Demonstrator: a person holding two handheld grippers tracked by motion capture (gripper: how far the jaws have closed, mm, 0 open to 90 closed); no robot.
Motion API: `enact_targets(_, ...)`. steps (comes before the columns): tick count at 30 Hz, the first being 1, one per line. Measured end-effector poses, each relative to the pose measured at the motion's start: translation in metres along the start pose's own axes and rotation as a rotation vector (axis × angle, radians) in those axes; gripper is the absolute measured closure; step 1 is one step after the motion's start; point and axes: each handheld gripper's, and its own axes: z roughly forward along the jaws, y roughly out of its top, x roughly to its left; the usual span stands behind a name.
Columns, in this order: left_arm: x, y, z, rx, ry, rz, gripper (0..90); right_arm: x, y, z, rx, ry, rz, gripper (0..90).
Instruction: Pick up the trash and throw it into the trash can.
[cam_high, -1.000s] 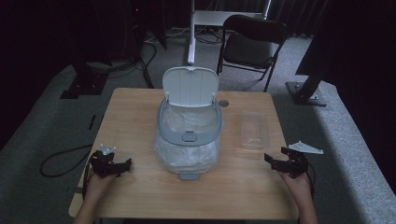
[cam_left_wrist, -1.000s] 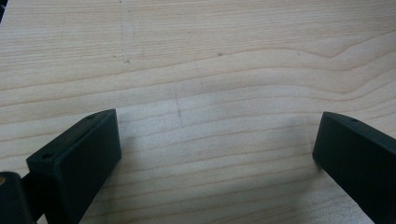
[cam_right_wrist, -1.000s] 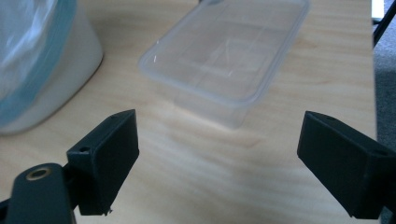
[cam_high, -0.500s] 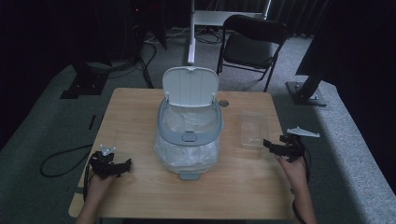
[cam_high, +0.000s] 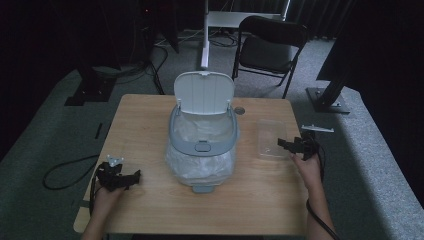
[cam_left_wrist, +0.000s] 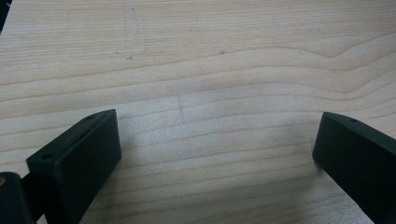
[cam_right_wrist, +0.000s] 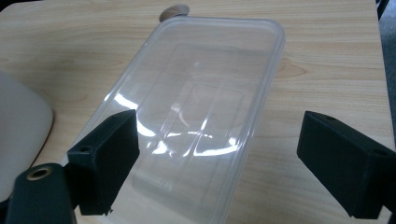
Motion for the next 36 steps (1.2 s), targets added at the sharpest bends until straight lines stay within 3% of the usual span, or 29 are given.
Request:
enact_targets(10,0.0,0.0,0.0,0.0,0.0,0.0,1.8,-0.016,0.016,0.02,0.036,0.018,0.103,14.7)
enact_targets(18,0.0,0.0,0.0,0.0,0.0,0.0,1.8,-0.022,0.019,0.033,0.079,0.026,0.132,18.6)
enact_targets(23,0.0,0.0,0.0,0.0,0.0,0.0,1.8,-0.026,0.017,0.04,0.103,0.053,0.153,32.4)
enact_targets(27,0.0,0.0,0.0,0.0,0.0,0.0,1.8,-0.027,0.016,0.039,0.09,0.117,0.151,49.4)
enact_targets(30,0.0,0.0,0.0,0.0,0.0,0.0,1.8,-0.022,0.02,0.038,0.117,0.089,0.141,52.6)
enact_targets(36,0.0,0.0,0.0,0.001,0.0,0.001,1.8,-0.022,0.024,0.036,0.131,0.117,0.164,60.8)
